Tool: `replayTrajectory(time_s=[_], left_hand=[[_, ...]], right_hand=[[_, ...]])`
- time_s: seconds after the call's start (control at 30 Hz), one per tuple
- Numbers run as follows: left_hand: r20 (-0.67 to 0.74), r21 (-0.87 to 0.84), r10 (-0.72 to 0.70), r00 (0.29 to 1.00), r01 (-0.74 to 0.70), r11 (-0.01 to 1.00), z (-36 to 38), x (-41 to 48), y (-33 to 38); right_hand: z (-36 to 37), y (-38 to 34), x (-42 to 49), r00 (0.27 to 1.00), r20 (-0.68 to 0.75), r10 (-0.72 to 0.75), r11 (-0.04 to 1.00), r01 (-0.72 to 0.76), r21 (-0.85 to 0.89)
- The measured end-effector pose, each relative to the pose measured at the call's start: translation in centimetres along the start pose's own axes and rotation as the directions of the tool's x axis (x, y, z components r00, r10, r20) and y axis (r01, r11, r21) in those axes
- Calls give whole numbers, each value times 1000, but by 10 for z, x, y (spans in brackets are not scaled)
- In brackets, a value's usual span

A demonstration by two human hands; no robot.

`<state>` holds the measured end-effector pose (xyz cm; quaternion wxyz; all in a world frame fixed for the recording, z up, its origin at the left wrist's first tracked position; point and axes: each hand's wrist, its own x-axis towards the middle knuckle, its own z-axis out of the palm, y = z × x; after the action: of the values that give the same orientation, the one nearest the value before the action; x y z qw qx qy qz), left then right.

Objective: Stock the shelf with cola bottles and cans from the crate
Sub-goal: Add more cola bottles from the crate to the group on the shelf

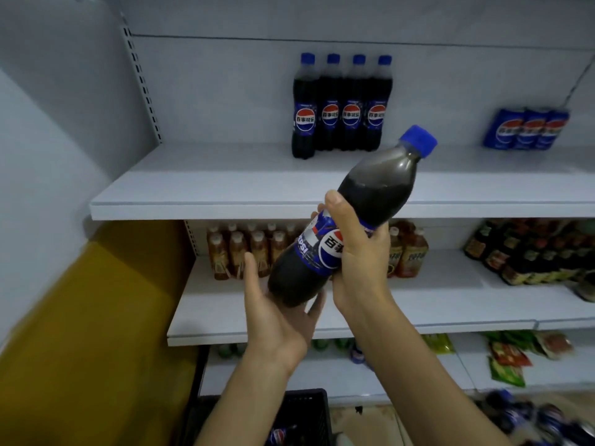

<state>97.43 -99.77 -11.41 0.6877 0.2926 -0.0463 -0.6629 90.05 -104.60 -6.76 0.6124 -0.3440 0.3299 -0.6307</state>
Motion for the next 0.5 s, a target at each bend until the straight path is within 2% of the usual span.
replayTrajectory(time_s=[0.13,0.23,0.5], left_hand=[[-86,-187,1,996,-18,982,15,15,-11],[-97,-233,12,995,-34,972,29,34,-5],[2,-40,57,998,-57,998,80,87,-9]], right_hand=[[3,1,7,991,122,-52,982,73,-175],[5,-6,21,966,237,-104,944,171,-283],[-8,-16,84,941,230,-247,893,313,-323]])
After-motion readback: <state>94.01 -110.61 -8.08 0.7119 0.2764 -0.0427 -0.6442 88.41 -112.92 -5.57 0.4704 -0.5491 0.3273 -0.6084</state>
